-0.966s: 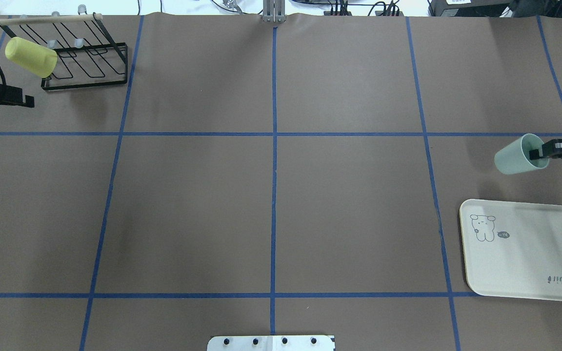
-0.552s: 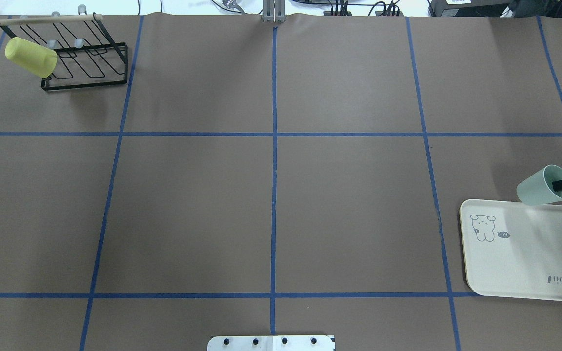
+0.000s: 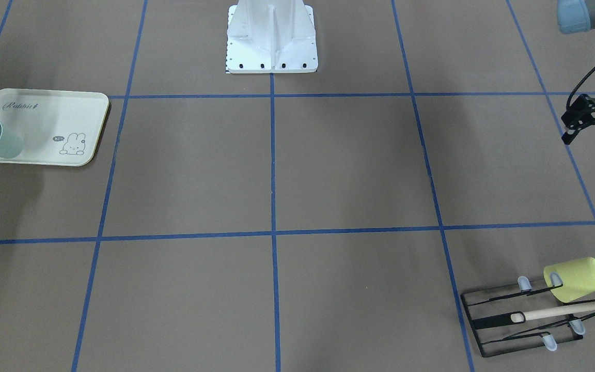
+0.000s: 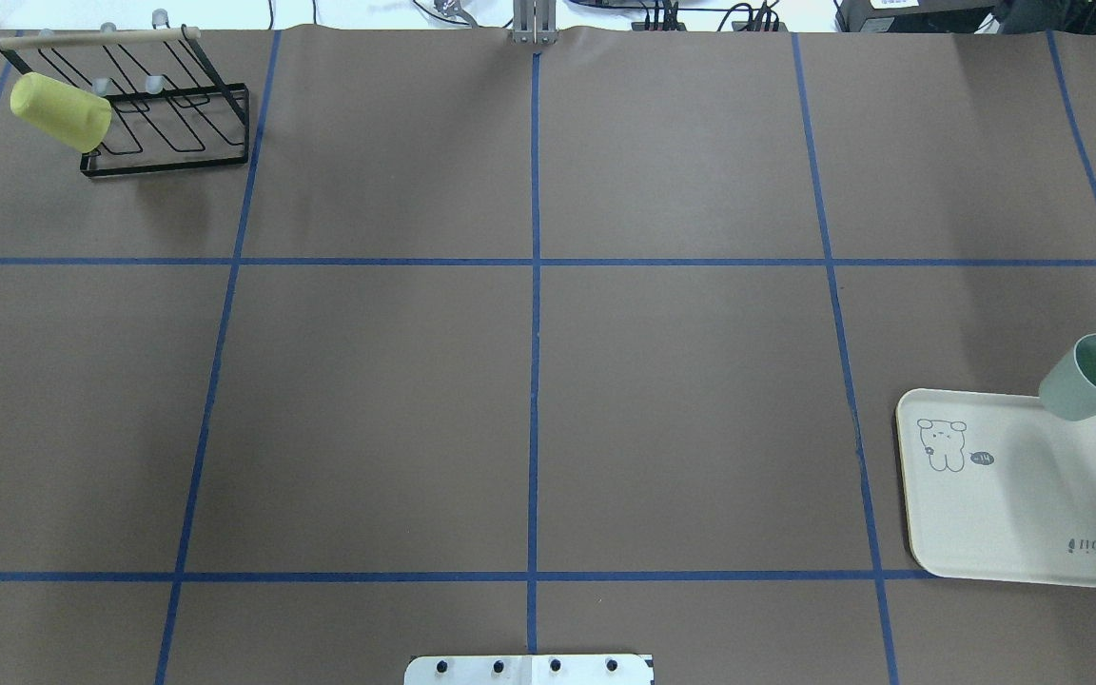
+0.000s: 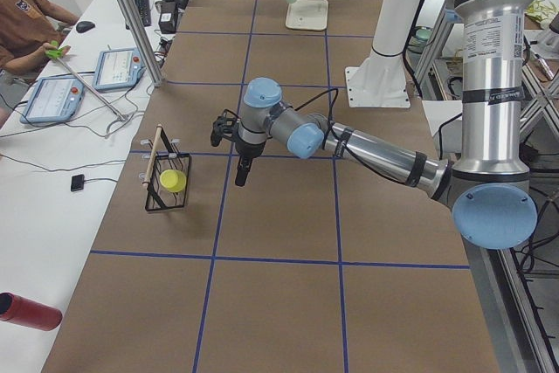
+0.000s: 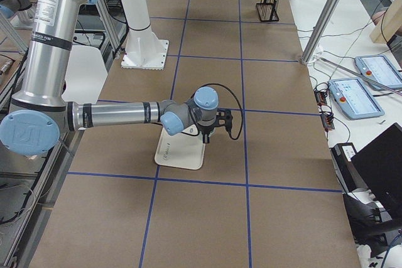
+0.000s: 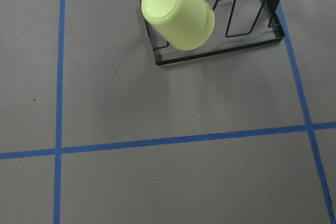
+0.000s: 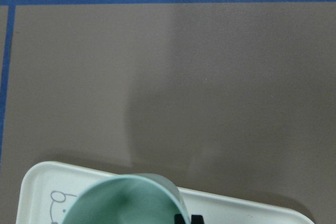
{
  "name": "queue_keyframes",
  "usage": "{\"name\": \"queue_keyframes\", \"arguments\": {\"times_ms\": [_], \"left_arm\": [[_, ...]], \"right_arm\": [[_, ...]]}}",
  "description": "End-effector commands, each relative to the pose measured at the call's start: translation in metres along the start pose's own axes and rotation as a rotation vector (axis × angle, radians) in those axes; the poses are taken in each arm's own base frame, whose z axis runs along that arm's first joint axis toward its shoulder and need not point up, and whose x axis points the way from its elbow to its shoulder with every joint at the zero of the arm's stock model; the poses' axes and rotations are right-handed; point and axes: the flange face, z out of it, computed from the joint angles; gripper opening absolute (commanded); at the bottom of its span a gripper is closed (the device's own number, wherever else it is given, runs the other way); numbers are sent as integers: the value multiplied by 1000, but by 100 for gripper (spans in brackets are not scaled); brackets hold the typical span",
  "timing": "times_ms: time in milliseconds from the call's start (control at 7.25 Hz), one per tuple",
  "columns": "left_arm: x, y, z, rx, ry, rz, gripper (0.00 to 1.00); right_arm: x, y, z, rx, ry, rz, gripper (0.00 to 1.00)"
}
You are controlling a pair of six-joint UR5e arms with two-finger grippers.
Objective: Left arm grabs green cup and hands to right arm on tray
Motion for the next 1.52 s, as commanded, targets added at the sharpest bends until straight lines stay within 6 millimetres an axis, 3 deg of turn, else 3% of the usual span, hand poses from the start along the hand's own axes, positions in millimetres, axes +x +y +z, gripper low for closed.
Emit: {"name": "queue_keyframes", "arguments": {"times_ms": [0,276,414,828,1379], "left_arm": [[0,18,-9,-109,36,23,100],[-3,34,-23,-119,74,5,100],[-1,35,-29,-112,81,7,100],[-1,35,-29,-113,80,6,100],[-1,34,-29,-110,79,6,100]], "right_arm": [[3,17,-7,-24,41,-1,0],[-3,22,-4,4,11,15,0],[-12,40,8,12,-20,-19,0],[-40,54,30,-29,-41,-69,0],[-36,60,50,-57,-4,-82,0]]}}
